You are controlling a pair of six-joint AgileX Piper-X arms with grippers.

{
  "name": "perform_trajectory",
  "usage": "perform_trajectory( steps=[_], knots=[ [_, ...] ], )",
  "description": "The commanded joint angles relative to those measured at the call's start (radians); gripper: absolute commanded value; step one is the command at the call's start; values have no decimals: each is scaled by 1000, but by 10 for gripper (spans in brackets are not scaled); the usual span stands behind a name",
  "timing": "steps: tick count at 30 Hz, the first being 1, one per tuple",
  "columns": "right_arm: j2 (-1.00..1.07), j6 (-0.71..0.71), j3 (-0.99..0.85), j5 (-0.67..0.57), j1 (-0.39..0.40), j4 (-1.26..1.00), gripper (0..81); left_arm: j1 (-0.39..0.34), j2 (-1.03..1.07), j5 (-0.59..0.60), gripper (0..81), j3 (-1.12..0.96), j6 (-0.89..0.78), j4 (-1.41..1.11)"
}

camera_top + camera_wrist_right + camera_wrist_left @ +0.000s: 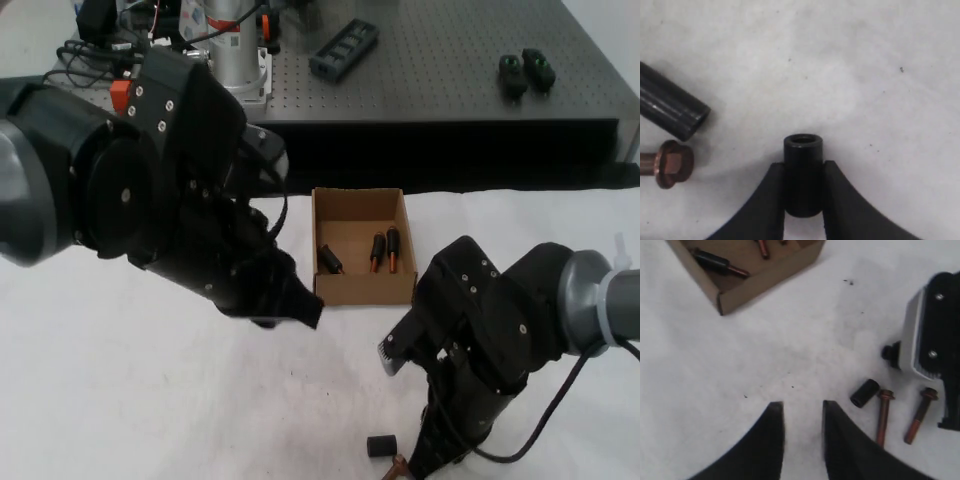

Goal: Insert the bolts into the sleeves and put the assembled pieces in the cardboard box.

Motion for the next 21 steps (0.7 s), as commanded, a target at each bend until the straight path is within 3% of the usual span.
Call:
perform_trajectory(
  steps=[1, 7, 14, 21],
  knots=[
    [-39, 41, -7, -12, -53, -8, 40, -13, 8, 19, 228, 2, 25, 1],
    [-206, 71, 61, -56, -192, 45, 40, -122, 128, 19, 333, -2, 58, -29],
    [-485, 79, 167, -95, -326, 126, 40, -228, 293, 3, 314, -75, 64, -32],
    [-686, 93, 199, -101, -353, 172, 40, -298, 418, -43, 293, -172, 94, -16]
  ],
)
